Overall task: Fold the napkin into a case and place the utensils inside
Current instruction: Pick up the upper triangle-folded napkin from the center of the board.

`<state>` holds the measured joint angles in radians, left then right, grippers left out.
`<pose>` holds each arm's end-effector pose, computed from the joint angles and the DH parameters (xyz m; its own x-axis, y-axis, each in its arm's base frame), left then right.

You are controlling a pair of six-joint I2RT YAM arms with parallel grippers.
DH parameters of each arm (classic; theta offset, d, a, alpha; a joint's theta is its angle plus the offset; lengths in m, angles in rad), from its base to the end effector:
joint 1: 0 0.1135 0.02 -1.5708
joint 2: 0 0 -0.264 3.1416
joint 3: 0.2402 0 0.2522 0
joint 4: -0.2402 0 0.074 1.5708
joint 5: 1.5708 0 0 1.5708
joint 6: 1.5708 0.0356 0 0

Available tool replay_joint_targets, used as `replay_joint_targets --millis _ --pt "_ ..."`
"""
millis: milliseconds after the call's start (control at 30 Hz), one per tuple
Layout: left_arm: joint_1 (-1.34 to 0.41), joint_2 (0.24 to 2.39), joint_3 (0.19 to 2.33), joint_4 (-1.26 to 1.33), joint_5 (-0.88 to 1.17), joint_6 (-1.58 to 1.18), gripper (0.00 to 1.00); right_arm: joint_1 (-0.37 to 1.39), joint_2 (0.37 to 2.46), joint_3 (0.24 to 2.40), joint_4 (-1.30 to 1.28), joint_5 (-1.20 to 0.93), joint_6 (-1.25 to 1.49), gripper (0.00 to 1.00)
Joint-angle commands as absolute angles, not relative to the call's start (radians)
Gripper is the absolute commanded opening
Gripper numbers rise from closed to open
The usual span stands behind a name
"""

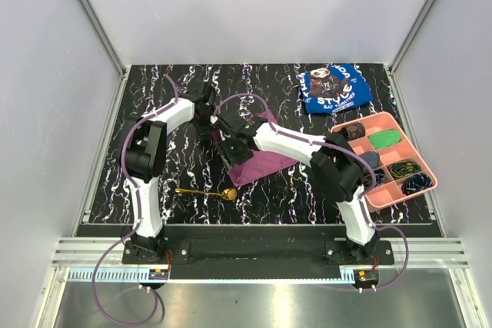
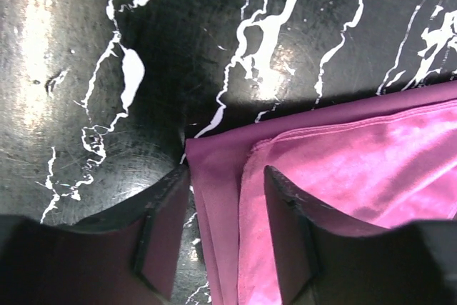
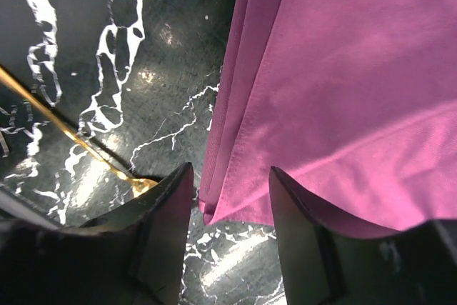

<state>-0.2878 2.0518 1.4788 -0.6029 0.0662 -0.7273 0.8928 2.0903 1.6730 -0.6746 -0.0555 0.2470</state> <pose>0.4046 -0.1222 0.1641 -0.8657 -0.4356 -0.2468 -0.3586 0.8835 -0.3014 0.2806 0.3516 0.2010 -0.7338 -0.5220 -0.4348 -0.6335 0.7570 0.1604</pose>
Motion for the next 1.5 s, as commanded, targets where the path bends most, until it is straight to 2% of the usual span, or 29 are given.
replay_joint_targets --millis 0,267,600,833,967,1067,1100,1133,1200,1233,1333,1467 --pt "-0.290 2.072 1.470 -0.589 0.025 -0.733 0.49 0.919 2.112 1.675 -0.647 -0.009 0.247 0.54" --pt "-0.290 2.077 1.479 -0.577 0.023 -0.718 0.41 0.949 2.137 1.655 -0.653 -0.005 0.255 0.46" --pt "-0.288 2.082 1.466 -0.552 0.043 -0.709 0.37 0.980 2.204 1.634 -0.664 0.115 0.249 0.46" --pt "-0.269 2.059 1.445 -0.551 0.090 -0.698 0.47 1.014 2.247 1.637 -0.704 0.230 0.256 0.46" --pt "-0.249 2.034 1.433 -0.543 0.124 -0.681 0.48 1.017 2.232 1.620 -0.690 0.169 0.261 0.51" --pt "-0.236 2.022 1.425 -0.543 0.159 -0.675 0.50 1.017 2.233 1.620 -0.695 0.187 0.267 0.50" --pt "-0.233 2.017 1.416 -0.545 0.169 -0.675 0.51 1.017 2.237 1.620 -0.699 0.192 0.267 0.48" --pt "-0.232 2.014 1.413 -0.543 0.181 -0.672 0.55 1.017 2.244 1.618 -0.701 0.213 0.268 0.40" --pt "-0.233 1.999 1.393 -0.543 0.187 -0.679 0.57 1.017 2.250 1.618 -0.701 0.236 0.265 0.23" --pt "-0.233 1.994 1.384 -0.535 0.192 -0.686 0.57 1.016 2.243 1.614 -0.693 0.253 0.264 0.08" --pt "-0.236 1.993 1.356 -0.503 0.212 -0.718 0.57 1.014 2.191 1.574 -0.623 0.238 0.265 0.00" --pt "-0.241 2.016 1.361 -0.489 0.224 -0.752 0.56 1.008 2.140 1.545 -0.572 0.190 0.267 0.00"
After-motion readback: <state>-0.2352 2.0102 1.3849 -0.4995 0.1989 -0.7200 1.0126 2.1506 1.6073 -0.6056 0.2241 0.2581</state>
